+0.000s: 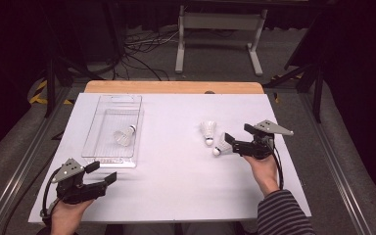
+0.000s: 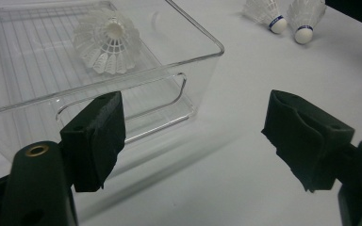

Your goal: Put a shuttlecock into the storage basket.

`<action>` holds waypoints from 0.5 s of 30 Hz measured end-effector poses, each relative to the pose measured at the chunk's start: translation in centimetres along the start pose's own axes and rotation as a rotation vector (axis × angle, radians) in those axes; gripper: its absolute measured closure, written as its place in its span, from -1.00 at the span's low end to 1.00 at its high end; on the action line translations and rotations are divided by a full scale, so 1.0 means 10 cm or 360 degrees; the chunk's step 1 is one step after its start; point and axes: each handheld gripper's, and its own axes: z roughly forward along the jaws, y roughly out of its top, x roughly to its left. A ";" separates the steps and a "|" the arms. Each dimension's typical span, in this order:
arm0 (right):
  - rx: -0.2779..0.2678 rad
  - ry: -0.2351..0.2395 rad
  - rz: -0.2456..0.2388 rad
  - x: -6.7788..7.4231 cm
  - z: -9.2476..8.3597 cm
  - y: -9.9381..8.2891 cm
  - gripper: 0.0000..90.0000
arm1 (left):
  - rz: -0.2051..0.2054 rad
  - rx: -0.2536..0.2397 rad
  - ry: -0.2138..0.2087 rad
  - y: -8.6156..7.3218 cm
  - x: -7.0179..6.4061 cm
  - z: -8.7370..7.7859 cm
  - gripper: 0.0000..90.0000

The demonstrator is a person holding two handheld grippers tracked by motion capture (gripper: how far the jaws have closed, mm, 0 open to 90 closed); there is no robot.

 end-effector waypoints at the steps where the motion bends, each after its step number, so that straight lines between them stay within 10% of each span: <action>1: 0.0010 0.0000 0.0000 0.00 0.01 0.01 -0.75 | -0.0002 -0.0003 0.0002 0.00 0.00 0.00 -0.51; 15: 0.0189 -0.0010 0.0013 -0.03 0.09 0.12 -0.66 | 0.0001 0.0003 -0.0001 0.00 0.00 0.00 -0.51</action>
